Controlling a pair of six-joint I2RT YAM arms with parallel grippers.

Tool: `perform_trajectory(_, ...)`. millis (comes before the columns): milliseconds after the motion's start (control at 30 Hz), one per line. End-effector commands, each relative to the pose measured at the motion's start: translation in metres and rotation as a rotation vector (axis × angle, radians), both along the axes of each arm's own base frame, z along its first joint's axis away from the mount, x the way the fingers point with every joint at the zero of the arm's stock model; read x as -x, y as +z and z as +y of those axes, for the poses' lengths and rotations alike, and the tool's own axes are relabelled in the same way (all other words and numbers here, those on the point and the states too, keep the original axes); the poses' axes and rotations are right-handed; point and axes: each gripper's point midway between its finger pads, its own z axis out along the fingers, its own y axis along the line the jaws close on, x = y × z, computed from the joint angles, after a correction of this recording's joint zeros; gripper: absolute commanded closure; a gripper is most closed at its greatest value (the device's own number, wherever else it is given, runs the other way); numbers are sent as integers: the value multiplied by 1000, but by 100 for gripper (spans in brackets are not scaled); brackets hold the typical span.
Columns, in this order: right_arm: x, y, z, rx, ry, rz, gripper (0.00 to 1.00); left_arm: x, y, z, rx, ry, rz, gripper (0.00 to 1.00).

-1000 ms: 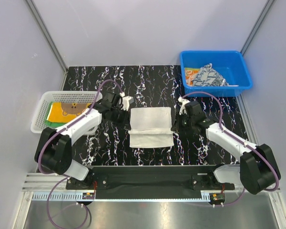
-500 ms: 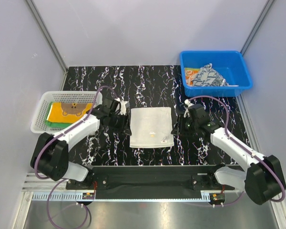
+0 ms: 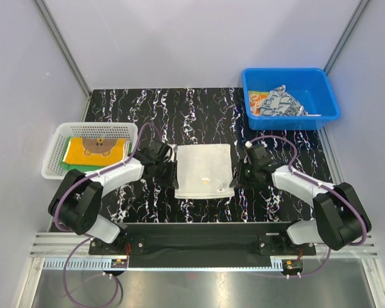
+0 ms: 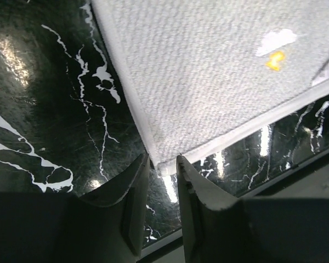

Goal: Fold and stack the towels
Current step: Fold the towel

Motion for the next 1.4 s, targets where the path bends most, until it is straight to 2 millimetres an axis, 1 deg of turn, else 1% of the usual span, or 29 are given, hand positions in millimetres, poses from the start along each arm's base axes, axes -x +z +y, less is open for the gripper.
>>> perform_trajectory(0,-3,-6,1,-3,-26,-23,67,-5,-11,1,-28,38,-26,70)
perform_trajectory(100,1,-10,3,-16,-23,-14,66,2,-23,2,-38,37,0,71)
perform_trajectory(167,4,-14,4,-12,-15,-6,66,3,-27,1,-41,38,8,73)
perform_trajectory(267,4,-17,4,-7,-11,-5,69,4,-29,0,-46,32,14,76)
perform_trajectory(333,3,-17,6,-13,-4,-11,77,4,-29,0,-48,29,12,79)
perform_trajectory(367,3,-16,6,-14,-3,-16,81,3,-29,2,-59,34,13,86)
perform_trajectory(400,2,-15,6,-16,-2,-18,92,1,-27,2,-62,34,7,89)
perform_trajectory(433,2,-11,8,-22,8,-29,95,0,-26,2,-70,35,3,92)
perform_trajectory(467,0,-8,9,-24,11,-35,97,1,-25,5,-82,34,7,100)
perform_trajectory(500,0,-6,9,-23,12,-36,100,0,-23,4,-84,33,5,100)
perform_trajectory(700,-5,13,12,-36,25,-67,100,-7,-6,1,-78,45,-16,100)
perform_trajectory(733,-5,14,12,-40,26,-69,99,-8,-3,1,-77,46,-17,100)
perform_trajectory(767,-5,16,13,-43,29,-72,93,-9,0,0,-72,46,-16,100)
perform_trajectory(833,-6,18,14,-49,32,-75,91,-9,1,-1,-72,48,-7,100)
perform_trajectory(900,-6,17,15,-51,39,-74,99,-8,4,-4,-57,46,-2,100)
perform_trajectory(933,-6,17,16,-53,40,-73,100,-7,3,-5,-54,50,4,100)
perform_trajectory(1100,-7,20,16,-50,44,-80,100,-7,8,-5,-62,47,4,100)
perform_trajectory(1133,-7,20,16,-53,44,-78,100,-8,9,-5,-68,44,-1,98)
perform_trajectory(1267,-5,20,18,-68,45,-75,100,-3,6,-5,-65,38,13,79)
perform_trajectory(1300,-5,20,19,-72,42,-75,100,1,2,-3,-71,37,23,77)
perform_trajectory(1367,-3,19,18,-71,42,-74,100,4,0,-1,-71,44,22,76)
